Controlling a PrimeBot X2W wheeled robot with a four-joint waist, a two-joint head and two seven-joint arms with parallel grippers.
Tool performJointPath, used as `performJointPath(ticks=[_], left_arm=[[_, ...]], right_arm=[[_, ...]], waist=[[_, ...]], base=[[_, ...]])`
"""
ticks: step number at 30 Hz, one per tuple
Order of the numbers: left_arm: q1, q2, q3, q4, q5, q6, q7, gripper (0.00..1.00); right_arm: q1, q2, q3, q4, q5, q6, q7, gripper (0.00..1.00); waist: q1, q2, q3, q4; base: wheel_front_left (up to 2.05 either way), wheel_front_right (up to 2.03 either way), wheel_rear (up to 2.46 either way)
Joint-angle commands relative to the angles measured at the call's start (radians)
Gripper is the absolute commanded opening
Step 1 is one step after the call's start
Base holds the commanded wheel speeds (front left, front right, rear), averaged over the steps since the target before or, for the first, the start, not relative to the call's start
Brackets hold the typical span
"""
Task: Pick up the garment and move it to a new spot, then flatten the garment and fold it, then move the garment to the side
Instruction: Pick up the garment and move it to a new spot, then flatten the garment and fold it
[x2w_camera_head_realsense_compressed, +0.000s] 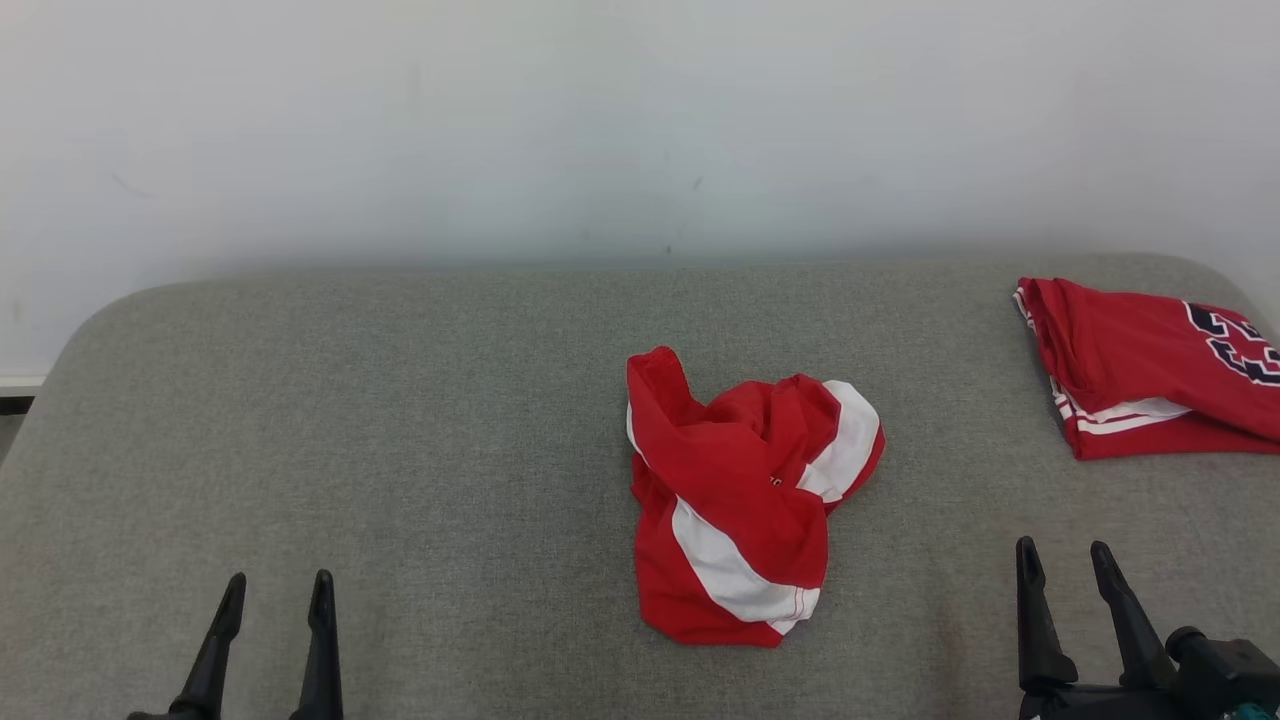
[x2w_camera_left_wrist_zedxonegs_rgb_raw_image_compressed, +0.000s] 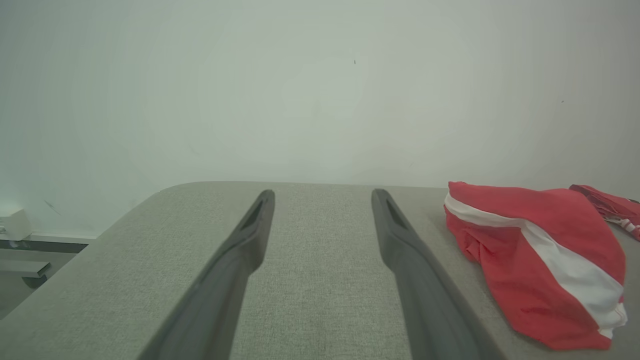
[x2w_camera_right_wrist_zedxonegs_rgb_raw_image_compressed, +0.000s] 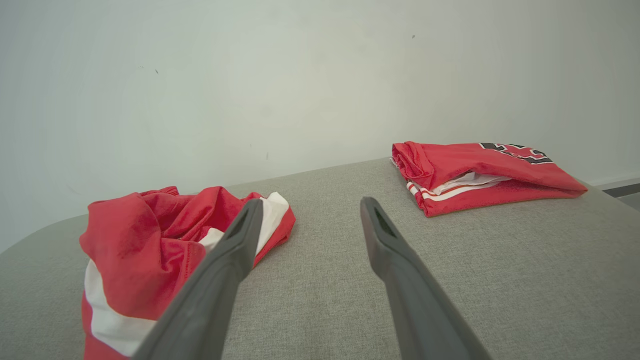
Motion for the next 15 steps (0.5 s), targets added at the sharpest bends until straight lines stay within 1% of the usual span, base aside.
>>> performJointPath(ticks=[1, 5, 15], left_arm=[[0.019, -0.010, 0.009, -0.003, 0.009, -0.010, -0.003, 1.00], [0.035, -0.049, 0.038, 0.007, 0.037, -0.046, -0.003, 1.00], [0.021, -0.086, 0.080, 0.032, 0.069, -0.085, -0.003, 1.00]], right_arm=[[0.010, 0.001, 0.002, 0.002, 0.009, -0.003, 0.004, 1.00], [0.014, 0.005, 0.012, 0.009, 0.012, -0.003, 0.002, 1.00], [0.016, 0.004, 0.025, 0.017, 0.017, -0.003, -0.003, 1.00]], waist=[[0.0000, 0.0000, -0.001, 0.002], [0.0000, 0.0000, -0.001, 0.003], [0.0000, 0.0000, 0.004, -0.007]], base=[[0.00, 0.00, 0.00], [0.00, 0.00, 0.00], [0.00, 0.00, 0.00]])
